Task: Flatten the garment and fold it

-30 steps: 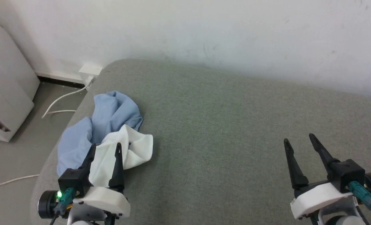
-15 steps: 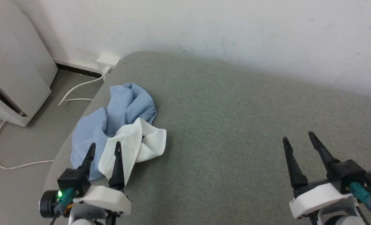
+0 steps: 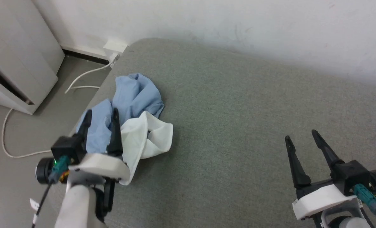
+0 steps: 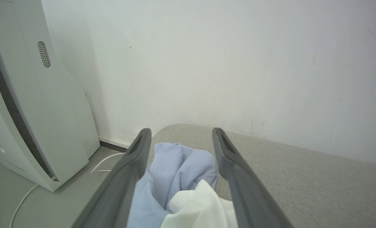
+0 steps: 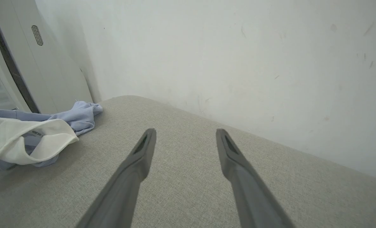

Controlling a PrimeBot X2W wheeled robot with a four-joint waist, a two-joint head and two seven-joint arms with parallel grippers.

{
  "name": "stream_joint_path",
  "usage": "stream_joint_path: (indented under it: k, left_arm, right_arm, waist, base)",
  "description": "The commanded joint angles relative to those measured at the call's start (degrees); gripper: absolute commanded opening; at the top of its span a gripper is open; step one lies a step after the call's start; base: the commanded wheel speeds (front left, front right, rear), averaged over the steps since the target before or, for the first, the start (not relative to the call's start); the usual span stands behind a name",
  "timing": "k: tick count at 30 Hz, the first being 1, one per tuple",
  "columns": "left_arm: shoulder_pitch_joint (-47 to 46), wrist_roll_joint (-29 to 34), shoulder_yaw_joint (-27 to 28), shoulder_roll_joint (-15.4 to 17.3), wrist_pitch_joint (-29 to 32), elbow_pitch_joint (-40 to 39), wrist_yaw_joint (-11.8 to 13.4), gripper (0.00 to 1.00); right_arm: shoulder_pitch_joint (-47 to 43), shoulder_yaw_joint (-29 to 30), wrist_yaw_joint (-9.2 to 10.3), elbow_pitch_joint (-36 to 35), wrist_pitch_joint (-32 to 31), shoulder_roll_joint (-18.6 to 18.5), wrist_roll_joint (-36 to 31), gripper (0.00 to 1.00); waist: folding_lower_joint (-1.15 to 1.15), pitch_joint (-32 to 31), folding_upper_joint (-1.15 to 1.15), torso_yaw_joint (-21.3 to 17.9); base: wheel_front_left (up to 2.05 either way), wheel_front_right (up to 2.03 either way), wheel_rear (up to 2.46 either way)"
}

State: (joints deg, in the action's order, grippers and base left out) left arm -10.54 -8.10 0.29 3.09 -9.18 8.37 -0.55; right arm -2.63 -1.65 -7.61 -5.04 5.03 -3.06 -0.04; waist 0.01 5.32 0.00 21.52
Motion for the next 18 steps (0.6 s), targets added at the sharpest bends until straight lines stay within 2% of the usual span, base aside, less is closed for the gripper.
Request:
stream_joint_path:
  k: [1, 8, 18]
  left_arm:
    - [-3.6, -1.0, 0.8, 0.5, -0.7, 1.7, -0.7, 1.0]
    - [-13.0, -3.3, 1.2, 2.4, 0.2, 10.2, -2.8, 1.0]
    - [-25.5, -9.4, -1.7, 6.2, 13.1, 30.4, -5.3, 1.0]
  right_arm:
    - [0.7, 0.0, 0.08, -0.6, 0.0, 0.1, -0.3, 1.0]
    - [1.4, 0.2, 0.08, -1.1, -0.1, -0.2, -0.3, 1.0]
    - [3.1, -0.9, 0.09, -1.3, -0.3, -1.2, 0.5, 1.0]
  waist:
    - [-0.01, 1.3, 0.0, -0.2]
    - [-0.01, 3.7, 0.0, -1.1]
    - [-0.01, 8.1, 0.0, -3.6]
  base:
    - [0.0, 0.0, 0.0]
    - [0.0, 0.0, 0.0]
    - [0.0, 0.0, 0.0]
